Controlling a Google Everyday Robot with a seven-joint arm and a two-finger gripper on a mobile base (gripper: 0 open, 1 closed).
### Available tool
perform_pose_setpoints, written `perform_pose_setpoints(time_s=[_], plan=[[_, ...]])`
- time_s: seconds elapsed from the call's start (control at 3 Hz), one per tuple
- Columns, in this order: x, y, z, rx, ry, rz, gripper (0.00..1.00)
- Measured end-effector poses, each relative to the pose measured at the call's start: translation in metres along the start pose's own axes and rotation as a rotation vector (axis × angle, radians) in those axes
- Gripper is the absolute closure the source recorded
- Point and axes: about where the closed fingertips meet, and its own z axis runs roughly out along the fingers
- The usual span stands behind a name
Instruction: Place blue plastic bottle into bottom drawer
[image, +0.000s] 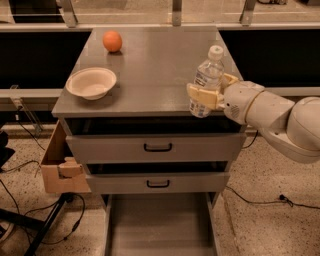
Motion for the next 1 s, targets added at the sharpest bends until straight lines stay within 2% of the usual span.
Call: perform_pose_setpoints(time_s=[0.33,0.67,1.0], plan=[[-0.0002,0.0000,0.0000,0.000,0.000,0.000,0.04],[-0.0005,0.0008,0.0006,-0.002,0.000,0.000,1.00],[-0.0005,0.0008,0.0007,-0.002,0.000,0.000,1.00]])
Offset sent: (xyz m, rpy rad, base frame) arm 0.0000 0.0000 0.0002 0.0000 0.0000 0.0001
